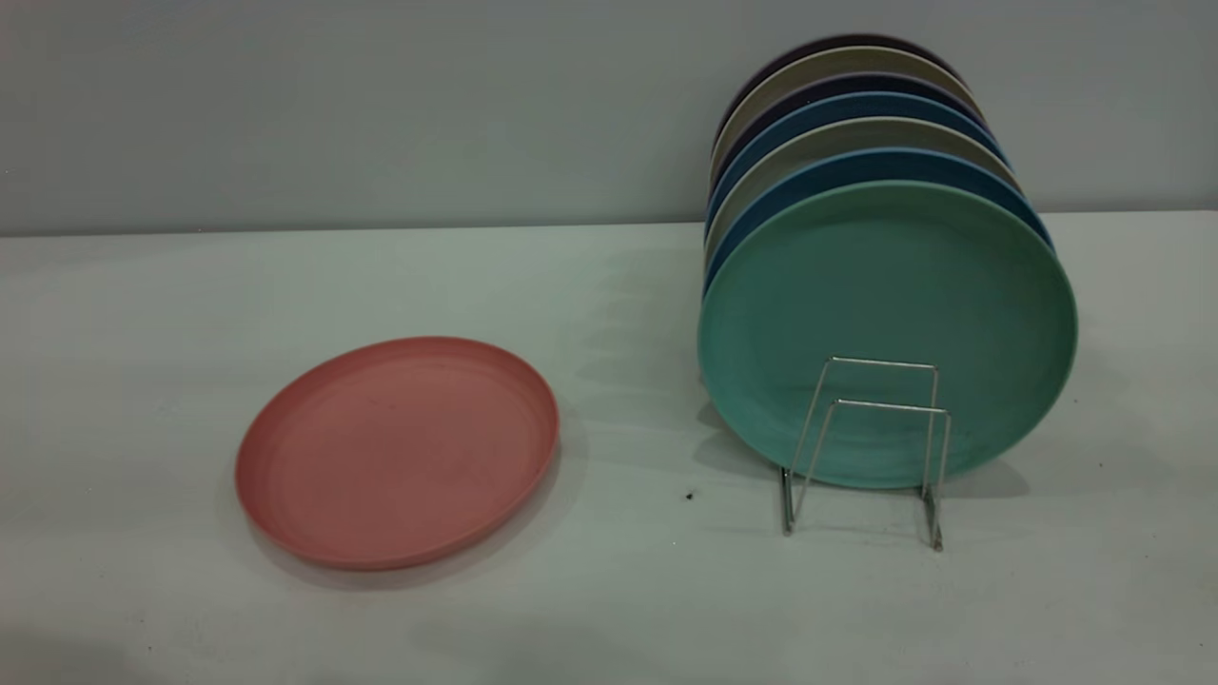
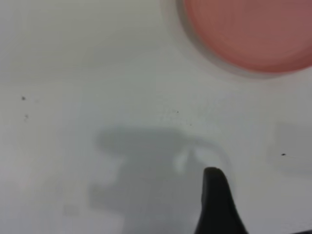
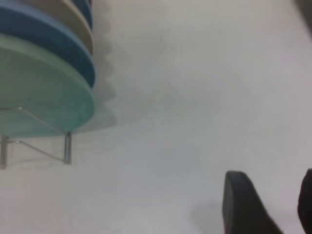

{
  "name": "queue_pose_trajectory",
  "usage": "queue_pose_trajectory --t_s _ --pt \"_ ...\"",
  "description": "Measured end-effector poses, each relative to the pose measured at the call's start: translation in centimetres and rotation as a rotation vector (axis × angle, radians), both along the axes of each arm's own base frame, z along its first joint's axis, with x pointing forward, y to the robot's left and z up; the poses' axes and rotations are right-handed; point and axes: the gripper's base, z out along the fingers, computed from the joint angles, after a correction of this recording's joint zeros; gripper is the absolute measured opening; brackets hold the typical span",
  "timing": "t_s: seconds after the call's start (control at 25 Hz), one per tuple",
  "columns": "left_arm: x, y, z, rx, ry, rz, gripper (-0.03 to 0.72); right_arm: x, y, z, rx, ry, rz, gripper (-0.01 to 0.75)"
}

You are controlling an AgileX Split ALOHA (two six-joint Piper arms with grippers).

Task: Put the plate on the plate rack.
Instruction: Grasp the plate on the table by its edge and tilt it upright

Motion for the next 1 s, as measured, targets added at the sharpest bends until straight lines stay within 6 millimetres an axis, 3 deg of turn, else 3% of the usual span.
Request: queue_pose_trajectory --t_s 0.12,0.32,0.52,0.72,1.0 --pt "3.0 -0.1 -1.3 0.007 0.063 0.006 0.475 2.8 -0.3 -3.0 0.020 0.094 -0.014 0.297" --pt "7.7 1.3 -2.6 0.003 0.123 0.044 0.449 5.6 -1.5 -5.5 0.049 0.218 -0.088 0.297" --pt "11.6 2.7 -4.2 -0.139 0.167 0.027 0.446 7.9 -1.7 -5.5 0.023 0.200 -0.053 0.297" --pt "15.7 2.8 -7.4 -0.324 0.196 -0.038 0.446 10.4 -2.2 -5.4 -0.036 0.202 0.008 0.297" --pt "19.1 3.4 -11.9 -0.321 0.279 0.004 0.446 12.4 -5.0 -5.8 -0.036 0.255 -0.042 0.297"
